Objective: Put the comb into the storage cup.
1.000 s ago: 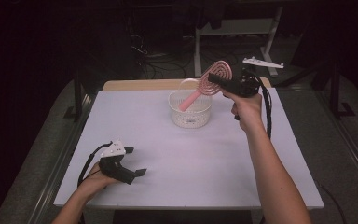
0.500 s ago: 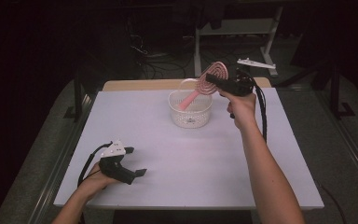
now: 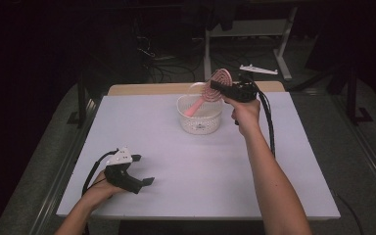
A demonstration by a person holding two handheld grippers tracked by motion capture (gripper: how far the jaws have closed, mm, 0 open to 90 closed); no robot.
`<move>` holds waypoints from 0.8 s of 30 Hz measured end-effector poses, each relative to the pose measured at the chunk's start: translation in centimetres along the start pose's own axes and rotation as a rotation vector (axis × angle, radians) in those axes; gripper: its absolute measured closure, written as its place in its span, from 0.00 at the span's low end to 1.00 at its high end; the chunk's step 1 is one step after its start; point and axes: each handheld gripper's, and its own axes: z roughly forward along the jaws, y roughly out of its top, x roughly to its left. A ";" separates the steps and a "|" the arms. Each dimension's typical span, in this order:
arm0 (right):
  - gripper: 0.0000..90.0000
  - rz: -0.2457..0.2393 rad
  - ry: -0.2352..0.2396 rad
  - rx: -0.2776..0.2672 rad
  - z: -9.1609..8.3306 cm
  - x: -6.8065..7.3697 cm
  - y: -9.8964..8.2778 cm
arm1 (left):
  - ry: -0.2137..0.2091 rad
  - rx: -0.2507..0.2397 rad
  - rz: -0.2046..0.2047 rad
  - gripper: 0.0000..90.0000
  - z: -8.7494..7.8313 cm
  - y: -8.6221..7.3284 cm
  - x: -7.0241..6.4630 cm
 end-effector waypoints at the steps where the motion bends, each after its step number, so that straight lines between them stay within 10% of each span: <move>1: 0.70 -0.001 -0.002 0.003 0.2 0.0 -0.1 | 0.000 0.001 0.000 0.00 0.0 0.0 0.0; 24: 0.70 0.036 -0.017 0.071 3.0 -0.9 -2.3 | 0.000 -0.002 -0.002 0.00 0.0 0.0 0.1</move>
